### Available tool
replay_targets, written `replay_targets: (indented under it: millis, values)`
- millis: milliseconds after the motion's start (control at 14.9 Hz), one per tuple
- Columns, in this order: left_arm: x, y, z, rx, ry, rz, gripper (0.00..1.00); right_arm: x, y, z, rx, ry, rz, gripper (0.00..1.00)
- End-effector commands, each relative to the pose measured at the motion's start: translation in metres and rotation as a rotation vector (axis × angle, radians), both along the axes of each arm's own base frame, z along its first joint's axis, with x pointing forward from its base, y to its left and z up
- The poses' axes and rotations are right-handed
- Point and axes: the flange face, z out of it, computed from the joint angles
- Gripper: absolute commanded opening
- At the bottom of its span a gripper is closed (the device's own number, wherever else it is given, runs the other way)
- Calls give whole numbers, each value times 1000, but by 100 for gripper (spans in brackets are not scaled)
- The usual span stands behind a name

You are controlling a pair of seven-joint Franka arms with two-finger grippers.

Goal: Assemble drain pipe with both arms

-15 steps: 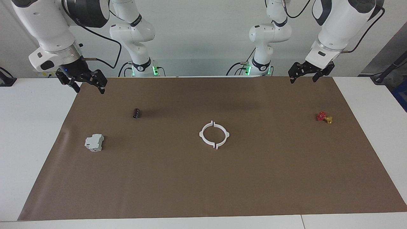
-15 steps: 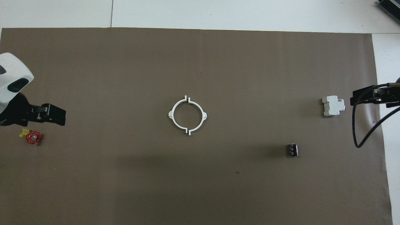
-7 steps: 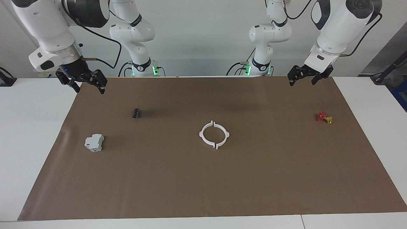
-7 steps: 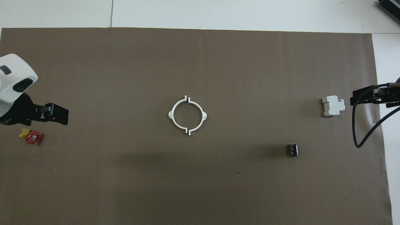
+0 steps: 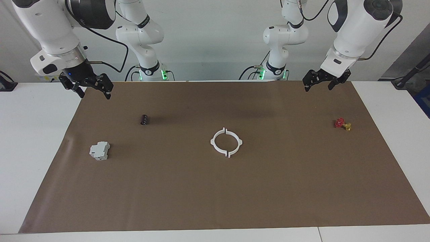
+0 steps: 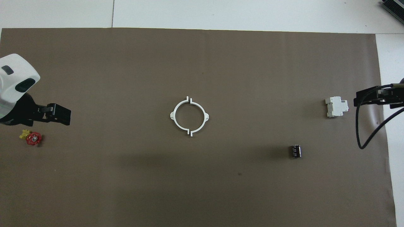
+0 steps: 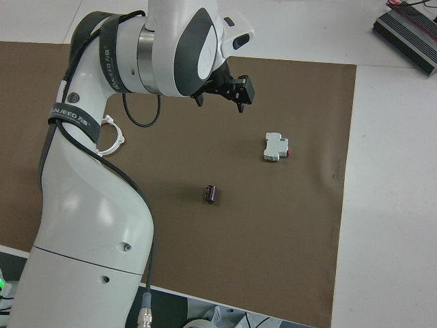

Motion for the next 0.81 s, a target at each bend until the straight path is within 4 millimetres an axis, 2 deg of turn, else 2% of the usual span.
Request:
replay_targets:
  millis: [0,135,740]
  values:
    - [7,-7,6,-12,-8,7,100,-6,-4,3,-3,1,6,100]
    - [9,-7,11,-13,-8,7,100,-6,-5,4,-3,0,6,100]
    - [9,-6,10,-12,-4,9,100,-6,-5,4,-3,0,6,100]
